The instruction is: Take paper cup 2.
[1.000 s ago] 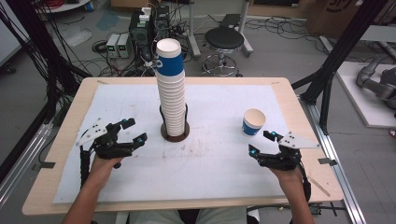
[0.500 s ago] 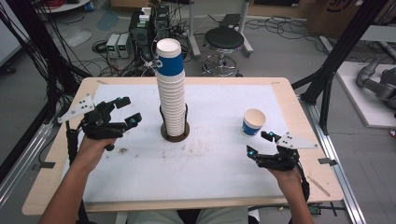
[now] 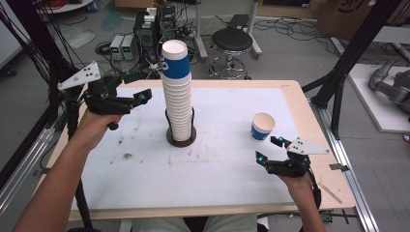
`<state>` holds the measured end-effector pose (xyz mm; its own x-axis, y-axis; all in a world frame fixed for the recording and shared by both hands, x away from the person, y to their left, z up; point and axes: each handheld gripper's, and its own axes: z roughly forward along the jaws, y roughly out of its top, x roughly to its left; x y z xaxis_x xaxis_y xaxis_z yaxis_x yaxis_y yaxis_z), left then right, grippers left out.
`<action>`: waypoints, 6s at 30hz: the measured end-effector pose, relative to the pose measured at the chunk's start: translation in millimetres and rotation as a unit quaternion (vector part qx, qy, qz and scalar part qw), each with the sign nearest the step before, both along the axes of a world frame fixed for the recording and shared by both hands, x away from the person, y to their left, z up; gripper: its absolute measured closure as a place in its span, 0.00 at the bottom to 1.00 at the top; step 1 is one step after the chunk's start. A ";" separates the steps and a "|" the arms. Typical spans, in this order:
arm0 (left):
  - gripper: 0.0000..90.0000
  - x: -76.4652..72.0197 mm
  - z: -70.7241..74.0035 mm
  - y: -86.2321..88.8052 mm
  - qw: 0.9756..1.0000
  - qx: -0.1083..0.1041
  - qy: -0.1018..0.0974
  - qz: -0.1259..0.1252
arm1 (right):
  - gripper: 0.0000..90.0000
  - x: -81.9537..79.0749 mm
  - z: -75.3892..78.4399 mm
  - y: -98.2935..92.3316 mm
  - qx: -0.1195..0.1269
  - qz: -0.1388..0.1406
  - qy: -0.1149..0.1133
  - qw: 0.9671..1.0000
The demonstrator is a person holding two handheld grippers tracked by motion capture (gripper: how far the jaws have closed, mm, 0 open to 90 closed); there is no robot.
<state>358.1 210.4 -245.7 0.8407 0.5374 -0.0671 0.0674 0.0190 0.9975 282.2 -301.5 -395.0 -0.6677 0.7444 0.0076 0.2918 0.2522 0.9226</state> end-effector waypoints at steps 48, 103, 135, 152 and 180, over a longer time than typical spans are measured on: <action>0.31 58.5 66.0 -65.1 0.994 0.098 0.039 0.005 | 0.22 -3.5 0.6 -2.6 -0.003 0.001 0.000 1.000; 0.33 40.1 141.8 -38.5 1.000 0.004 -0.015 0.000 | 0.22 -3.4 -0.1 -1.0 0.000 0.007 0.003 1.000; 0.33 -4.9 59.8 44.4 0.999 0.025 -0.023 0.022 | 0.22 -2.4 -1.3 3.7 -0.002 0.012 0.006 1.000; 0.33 -25.6 -27.7 40.2 0.999 0.036 -0.003 0.005 | 0.22 -0.5 -4.4 8.6 -0.003 0.018 0.014 1.000; 0.33 -42.9 -99.1 -6.8 0.998 0.046 0.017 -0.042 | 0.22 4.2 -5.0 17.8 -0.005 0.035 0.012 0.999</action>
<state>315.2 203.6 -344.8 0.8808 0.4709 -0.0494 0.0985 -0.0801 0.9919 286.4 -283.7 -400.0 -0.7176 0.6962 0.0178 0.2954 0.2810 0.9131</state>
